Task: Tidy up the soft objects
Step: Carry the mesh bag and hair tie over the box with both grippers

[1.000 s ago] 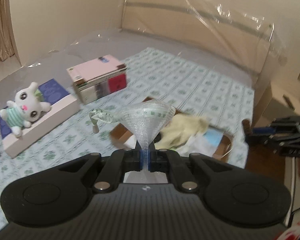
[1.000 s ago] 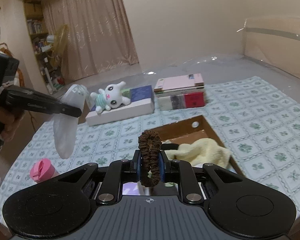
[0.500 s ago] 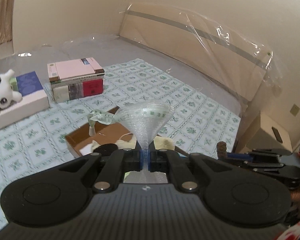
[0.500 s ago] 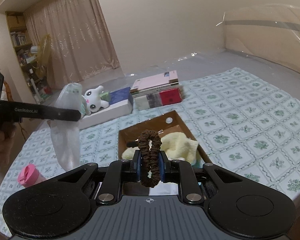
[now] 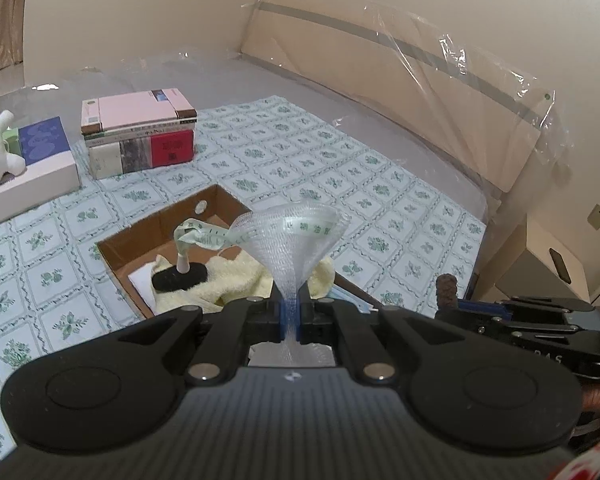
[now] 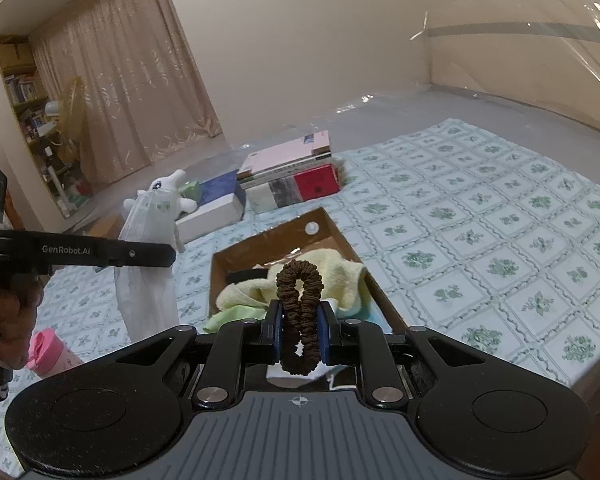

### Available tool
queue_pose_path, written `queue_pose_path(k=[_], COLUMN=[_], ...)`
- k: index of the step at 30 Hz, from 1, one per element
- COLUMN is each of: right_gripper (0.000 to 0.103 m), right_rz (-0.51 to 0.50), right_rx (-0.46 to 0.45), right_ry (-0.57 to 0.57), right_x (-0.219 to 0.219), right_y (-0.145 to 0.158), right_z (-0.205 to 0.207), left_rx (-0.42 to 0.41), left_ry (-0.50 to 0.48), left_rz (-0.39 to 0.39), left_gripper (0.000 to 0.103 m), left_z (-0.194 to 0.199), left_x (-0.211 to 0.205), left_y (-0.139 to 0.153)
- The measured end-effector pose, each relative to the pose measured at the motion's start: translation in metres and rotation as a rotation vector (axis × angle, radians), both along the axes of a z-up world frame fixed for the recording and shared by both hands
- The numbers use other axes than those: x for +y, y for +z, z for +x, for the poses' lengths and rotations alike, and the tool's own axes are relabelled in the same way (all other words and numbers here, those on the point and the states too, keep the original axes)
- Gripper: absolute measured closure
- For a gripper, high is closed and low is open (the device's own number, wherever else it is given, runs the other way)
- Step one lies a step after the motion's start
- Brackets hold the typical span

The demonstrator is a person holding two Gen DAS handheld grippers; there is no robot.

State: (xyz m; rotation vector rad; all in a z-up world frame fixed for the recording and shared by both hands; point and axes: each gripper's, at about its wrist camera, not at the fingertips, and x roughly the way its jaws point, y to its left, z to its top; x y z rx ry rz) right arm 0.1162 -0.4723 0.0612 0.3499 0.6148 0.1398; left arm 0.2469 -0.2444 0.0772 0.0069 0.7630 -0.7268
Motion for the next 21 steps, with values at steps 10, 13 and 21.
queue_pose_path(k=[10,13,21], right_gripper=[0.085,0.085,0.085], right_rz=[-0.05,-0.09,-0.167], right_rx=[0.033,0.054,0.148], right_ry=[-0.003,-0.014,0.045], right_x=[-0.007,-0.012,-0.011], right_y=[-0.015,-0.026,-0.064], right_z=[0.019,0.032,0.075], left_rx=[0.011,0.022,0.076], left_ry=[-0.003,-0.008,-0.011], left_rz=[-0.006,-0.009,-0.006], left_gripper=[0.1,0.1,0.1], left_z=[0.011,0.019,0.049], left_x=[-0.012,-0.017,-0.024], left_y=[-0.014,-0.022,-0.06])
